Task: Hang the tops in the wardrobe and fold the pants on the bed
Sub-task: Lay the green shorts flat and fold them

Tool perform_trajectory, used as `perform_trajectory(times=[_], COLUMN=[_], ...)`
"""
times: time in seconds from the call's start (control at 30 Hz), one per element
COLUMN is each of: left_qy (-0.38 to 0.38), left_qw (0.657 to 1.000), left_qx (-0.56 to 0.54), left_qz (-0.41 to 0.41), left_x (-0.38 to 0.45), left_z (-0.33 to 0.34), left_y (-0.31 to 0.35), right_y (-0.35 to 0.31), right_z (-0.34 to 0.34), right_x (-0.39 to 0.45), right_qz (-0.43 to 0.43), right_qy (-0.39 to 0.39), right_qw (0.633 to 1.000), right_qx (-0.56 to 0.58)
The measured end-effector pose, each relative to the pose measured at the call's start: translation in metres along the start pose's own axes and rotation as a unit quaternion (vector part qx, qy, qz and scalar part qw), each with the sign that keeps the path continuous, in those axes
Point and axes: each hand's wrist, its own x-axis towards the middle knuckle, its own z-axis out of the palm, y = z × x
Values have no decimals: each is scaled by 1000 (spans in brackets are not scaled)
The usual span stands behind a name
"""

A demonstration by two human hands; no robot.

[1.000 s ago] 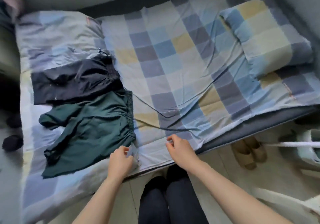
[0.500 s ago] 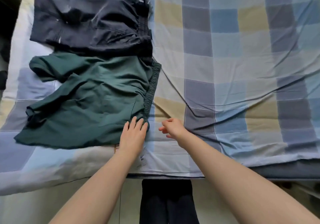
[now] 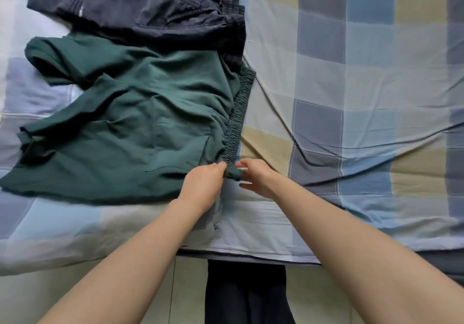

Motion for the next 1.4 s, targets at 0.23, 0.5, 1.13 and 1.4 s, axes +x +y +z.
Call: perform_trajectory(times=[0.23, 0.5, 1.13, 1.4], left_qy=[87, 57, 217, 178], left_qw=[882, 701, 752, 899], left_qx=[-455, -711, -616, 176], left_qz=[-85, -32, 87, 361], left_x=[-49, -144, -293, -267], left_z=[-100, -235, -425, -438], left_y=[5, 21, -2, -27], right_y=[-40, -80, -32, -21], right_z=[7, -3, -28, -102], right_x=[-68, -180, -400, -501], right_qz=[-178, -406, -510, -510], right_qy=[-91, -32, 79, 64], right_qw=[966, 821, 792, 298], right_qx=[166, -401, -325, -805])
